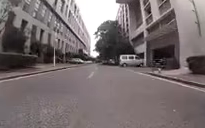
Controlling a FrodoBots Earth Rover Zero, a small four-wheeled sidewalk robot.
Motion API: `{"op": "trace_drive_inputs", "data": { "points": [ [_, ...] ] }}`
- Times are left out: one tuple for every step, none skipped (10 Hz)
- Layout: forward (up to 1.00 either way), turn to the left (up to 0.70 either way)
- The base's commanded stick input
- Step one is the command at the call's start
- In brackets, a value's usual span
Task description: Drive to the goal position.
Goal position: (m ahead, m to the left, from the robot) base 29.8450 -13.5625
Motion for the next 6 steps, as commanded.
{"op": "trace_drive_inputs", "data": {
  "points": [
    [0.7,0.0],
    [0.7,0.0],
    [0.7,0.0],
    [0.7,0.0],
    [0.7,0.0],
    [0.7,0.0]
  ]
}}
